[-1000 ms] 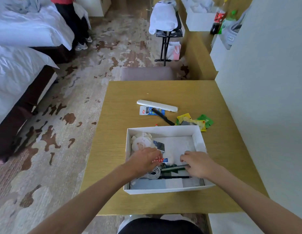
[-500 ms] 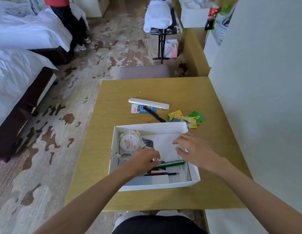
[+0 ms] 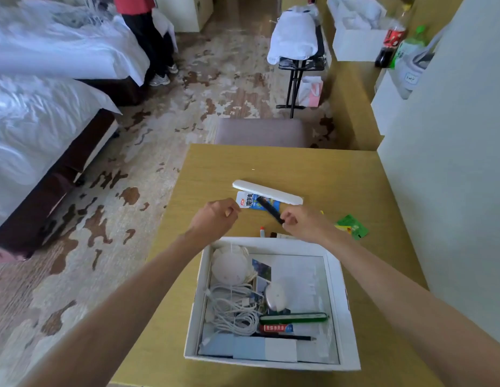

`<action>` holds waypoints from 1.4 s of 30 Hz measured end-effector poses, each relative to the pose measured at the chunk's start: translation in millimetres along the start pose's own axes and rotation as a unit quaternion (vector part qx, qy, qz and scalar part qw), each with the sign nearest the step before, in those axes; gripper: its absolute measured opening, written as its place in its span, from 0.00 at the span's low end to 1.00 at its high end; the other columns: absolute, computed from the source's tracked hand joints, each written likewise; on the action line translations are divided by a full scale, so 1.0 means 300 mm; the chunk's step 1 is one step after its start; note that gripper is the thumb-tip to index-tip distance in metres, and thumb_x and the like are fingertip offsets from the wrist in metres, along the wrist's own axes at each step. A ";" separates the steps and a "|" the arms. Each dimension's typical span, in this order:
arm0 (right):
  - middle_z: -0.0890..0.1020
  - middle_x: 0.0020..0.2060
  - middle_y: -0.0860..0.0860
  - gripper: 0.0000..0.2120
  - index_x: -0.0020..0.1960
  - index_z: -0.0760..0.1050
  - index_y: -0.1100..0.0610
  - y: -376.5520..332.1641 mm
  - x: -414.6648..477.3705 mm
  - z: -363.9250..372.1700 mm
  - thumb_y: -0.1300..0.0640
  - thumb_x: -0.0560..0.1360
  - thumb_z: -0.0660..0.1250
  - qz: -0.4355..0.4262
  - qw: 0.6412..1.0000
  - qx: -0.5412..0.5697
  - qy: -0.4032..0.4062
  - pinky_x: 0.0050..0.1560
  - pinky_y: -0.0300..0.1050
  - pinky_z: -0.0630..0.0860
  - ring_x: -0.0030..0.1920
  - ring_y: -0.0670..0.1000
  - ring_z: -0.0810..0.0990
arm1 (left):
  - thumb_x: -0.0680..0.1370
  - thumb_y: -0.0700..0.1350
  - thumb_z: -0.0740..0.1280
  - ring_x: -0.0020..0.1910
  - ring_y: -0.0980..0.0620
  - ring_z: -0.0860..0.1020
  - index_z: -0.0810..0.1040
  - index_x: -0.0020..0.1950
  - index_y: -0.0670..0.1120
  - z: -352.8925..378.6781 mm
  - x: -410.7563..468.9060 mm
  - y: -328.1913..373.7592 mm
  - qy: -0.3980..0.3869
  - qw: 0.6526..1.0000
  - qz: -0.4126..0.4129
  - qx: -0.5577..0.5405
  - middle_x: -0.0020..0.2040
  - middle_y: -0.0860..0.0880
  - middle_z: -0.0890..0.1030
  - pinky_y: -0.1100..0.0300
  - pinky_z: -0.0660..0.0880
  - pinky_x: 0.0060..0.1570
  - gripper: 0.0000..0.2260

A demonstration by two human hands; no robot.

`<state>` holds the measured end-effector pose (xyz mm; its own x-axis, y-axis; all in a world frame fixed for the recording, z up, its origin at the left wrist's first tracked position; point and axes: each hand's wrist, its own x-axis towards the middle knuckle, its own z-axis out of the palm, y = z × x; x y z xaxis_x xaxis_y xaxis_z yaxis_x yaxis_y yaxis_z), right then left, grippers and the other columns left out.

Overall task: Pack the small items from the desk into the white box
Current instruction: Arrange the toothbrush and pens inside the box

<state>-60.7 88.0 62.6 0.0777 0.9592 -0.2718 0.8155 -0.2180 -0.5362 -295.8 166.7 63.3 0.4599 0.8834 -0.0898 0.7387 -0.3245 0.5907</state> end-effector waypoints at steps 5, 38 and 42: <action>0.78 0.38 0.52 0.07 0.41 0.76 0.54 -0.007 0.192 0.116 0.52 0.74 0.62 0.034 0.990 -0.095 -0.101 0.40 0.49 0.76 0.42 0.55 0.78 | 0.77 0.47 0.62 0.41 0.51 0.79 0.79 0.49 0.54 0.044 0.152 -0.126 -0.075 0.997 -0.020 0.000 0.49 0.53 0.81 0.56 0.78 0.43 0.07; 0.86 0.41 0.44 0.09 0.48 0.79 0.55 0.111 0.248 0.066 0.50 0.76 0.67 0.175 0.940 0.292 0.028 0.44 0.37 0.69 0.44 0.39 0.82 | 0.78 0.47 0.63 0.69 0.46 0.67 0.63 0.72 0.47 0.286 0.682 -0.183 -0.135 0.914 0.221 0.311 0.71 0.48 0.68 0.48 0.66 0.67 0.23; 0.86 0.42 0.45 0.08 0.50 0.79 0.55 0.097 0.217 0.058 0.51 0.76 0.67 0.162 0.936 0.311 0.035 0.44 0.35 0.71 0.43 0.38 0.83 | 0.77 0.43 0.63 0.64 0.43 0.70 0.63 0.70 0.44 0.310 0.702 -0.170 -0.162 0.906 0.213 0.327 0.68 0.43 0.69 0.47 0.71 0.61 0.22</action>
<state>-41.8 140.8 15.3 0.3181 0.8288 -0.4603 0.2515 -0.5419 -0.8020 -190.8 337.8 -60.4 0.8146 0.5192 -0.2587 0.5451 -0.8376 0.0356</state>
